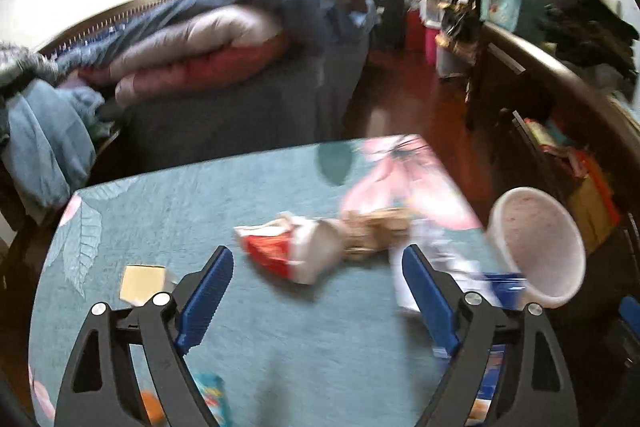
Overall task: Collect trash
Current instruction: 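Grasp the red-white crumpled wrapper with the left tool while the right tool reaches for crumpled paper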
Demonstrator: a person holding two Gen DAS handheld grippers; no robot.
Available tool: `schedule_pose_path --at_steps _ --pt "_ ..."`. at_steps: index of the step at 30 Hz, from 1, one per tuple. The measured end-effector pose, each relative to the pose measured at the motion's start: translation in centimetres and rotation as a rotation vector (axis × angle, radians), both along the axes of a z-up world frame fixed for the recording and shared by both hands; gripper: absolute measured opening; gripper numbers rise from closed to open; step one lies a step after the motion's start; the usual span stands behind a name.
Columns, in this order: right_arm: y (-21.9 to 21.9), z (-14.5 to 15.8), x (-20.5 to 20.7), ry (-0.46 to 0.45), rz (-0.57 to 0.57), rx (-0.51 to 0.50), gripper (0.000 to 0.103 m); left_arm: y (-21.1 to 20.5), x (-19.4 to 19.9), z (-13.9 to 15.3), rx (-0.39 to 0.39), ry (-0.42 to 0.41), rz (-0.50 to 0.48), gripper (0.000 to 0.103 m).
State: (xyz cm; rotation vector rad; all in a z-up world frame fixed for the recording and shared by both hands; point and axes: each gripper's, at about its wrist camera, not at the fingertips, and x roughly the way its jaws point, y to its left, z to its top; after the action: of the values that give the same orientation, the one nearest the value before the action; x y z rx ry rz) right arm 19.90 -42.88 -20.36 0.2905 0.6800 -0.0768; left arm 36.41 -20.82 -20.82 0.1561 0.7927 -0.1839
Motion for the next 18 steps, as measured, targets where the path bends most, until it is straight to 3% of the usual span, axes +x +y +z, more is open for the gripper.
schedule_pose_path --at_steps 3,8,14,16,18 --pt "1.5 0.0 1.0 0.006 0.03 -0.018 0.066 1.5 2.2 -1.4 0.012 0.044 -0.032 0.088" --pt "3.0 -0.4 3.1 0.021 0.06 -0.012 0.066 1.5 3.8 -2.8 0.051 0.043 -0.097 0.094" --pt "5.3 -0.6 5.8 0.038 0.1 -0.046 0.066 1.5 5.0 -4.3 0.042 0.072 -0.135 0.094" --pt "5.8 -0.6 6.4 0.039 0.11 -0.057 0.066 1.8 5.3 -4.5 0.011 0.083 -0.136 0.086" --pt "6.4 -0.5 7.2 0.042 0.117 -0.068 0.066 2.2 5.5 -4.4 -0.015 0.088 -0.133 0.086"
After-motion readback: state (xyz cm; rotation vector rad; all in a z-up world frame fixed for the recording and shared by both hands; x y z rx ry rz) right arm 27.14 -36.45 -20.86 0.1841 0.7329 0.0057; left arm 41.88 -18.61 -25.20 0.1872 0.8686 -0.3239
